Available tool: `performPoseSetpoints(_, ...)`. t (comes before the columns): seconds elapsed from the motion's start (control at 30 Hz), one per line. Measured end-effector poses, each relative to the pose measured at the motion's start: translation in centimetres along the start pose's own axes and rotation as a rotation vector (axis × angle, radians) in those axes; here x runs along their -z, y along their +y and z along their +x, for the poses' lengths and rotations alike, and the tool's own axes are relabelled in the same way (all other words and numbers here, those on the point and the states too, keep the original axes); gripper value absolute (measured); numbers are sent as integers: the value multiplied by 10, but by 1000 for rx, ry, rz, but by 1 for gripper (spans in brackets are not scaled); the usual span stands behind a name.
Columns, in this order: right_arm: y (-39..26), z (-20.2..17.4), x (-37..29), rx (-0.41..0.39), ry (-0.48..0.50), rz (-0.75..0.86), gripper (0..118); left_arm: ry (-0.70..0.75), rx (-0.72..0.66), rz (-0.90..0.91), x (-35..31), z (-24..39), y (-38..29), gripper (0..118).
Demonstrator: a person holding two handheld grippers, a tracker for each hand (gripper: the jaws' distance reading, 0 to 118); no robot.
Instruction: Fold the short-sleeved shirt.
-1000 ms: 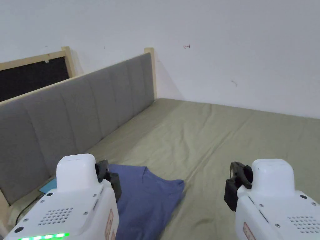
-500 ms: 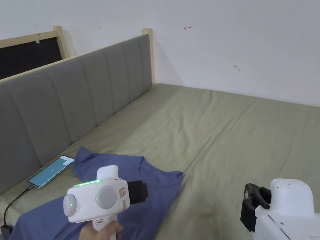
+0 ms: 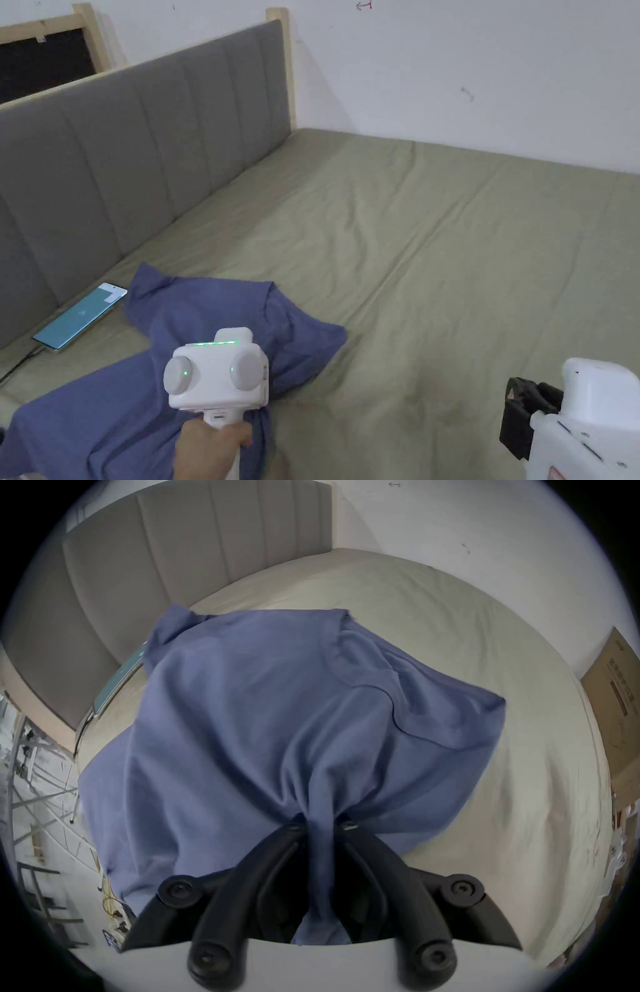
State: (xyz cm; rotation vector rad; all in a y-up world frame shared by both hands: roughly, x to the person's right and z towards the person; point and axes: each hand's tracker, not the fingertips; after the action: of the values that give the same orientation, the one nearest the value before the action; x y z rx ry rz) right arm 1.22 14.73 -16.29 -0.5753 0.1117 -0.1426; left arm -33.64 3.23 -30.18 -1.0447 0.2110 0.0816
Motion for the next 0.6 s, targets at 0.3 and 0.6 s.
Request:
performPoseSetpoints(0.3,-5,32,-12,74,-49,13,0,-336,-257,-29,-28,-30,13,10)
performPoseSetpoints(0.6,4,77,-56,160,-163,82,0,-521,-140,35,-81,63,50,10)
